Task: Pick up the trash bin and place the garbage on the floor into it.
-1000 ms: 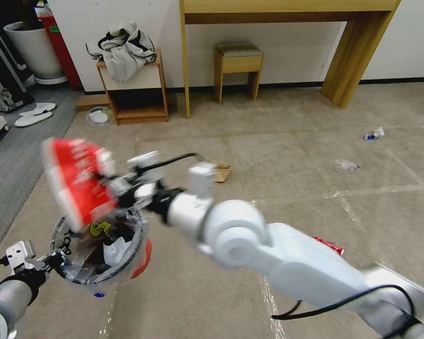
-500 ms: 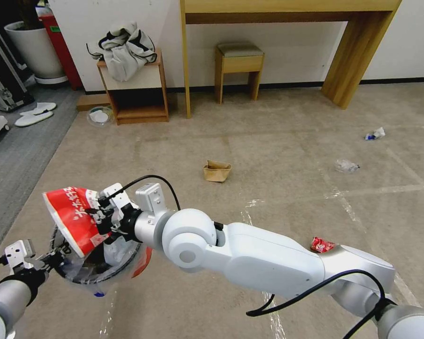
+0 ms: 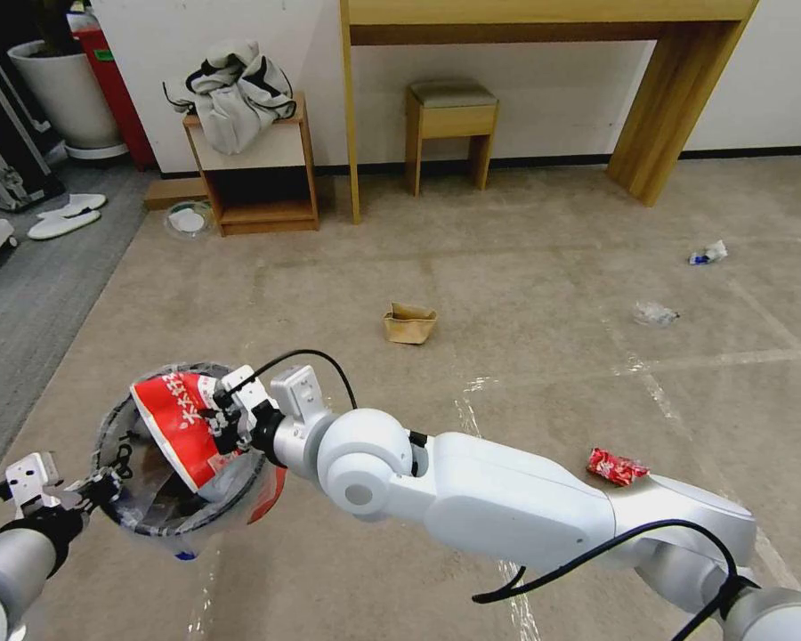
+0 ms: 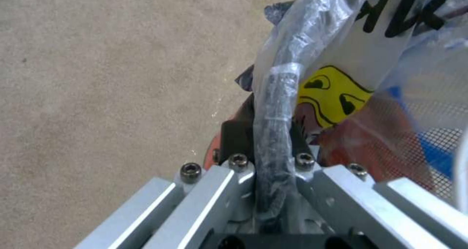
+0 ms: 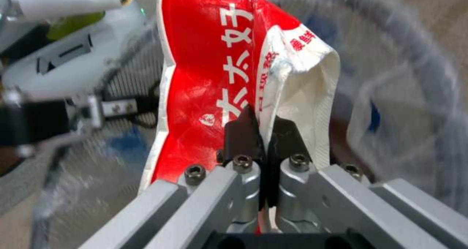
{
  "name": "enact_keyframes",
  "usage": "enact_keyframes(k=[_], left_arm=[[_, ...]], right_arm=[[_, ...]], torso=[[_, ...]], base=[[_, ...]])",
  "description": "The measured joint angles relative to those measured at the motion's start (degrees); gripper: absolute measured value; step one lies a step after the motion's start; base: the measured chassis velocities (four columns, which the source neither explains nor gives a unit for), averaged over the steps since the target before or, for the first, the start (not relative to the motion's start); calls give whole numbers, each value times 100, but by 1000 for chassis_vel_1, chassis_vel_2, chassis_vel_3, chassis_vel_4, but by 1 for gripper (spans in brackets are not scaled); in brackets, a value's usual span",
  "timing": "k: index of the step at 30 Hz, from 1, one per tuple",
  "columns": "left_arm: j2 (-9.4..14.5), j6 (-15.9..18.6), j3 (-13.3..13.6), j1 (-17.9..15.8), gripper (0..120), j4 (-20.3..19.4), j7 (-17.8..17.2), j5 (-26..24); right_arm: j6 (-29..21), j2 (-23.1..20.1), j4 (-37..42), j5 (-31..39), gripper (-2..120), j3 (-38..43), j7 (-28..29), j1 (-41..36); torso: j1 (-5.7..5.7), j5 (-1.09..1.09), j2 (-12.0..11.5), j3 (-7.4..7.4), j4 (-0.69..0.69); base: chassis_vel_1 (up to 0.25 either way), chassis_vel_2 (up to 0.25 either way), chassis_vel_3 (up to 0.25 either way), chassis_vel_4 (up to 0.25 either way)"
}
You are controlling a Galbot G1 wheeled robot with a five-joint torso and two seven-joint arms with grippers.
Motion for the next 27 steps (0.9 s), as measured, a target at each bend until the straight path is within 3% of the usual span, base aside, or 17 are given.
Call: enact_keyframes(k=[27], left_arm=[[-84,-1,22,-2,1,-27,13,56]], right_arm=[[-44,104,-140,-185,1,-308,132,-117]], torso=[[0,0,0,0,0]], base=[[0,0,0,0]])
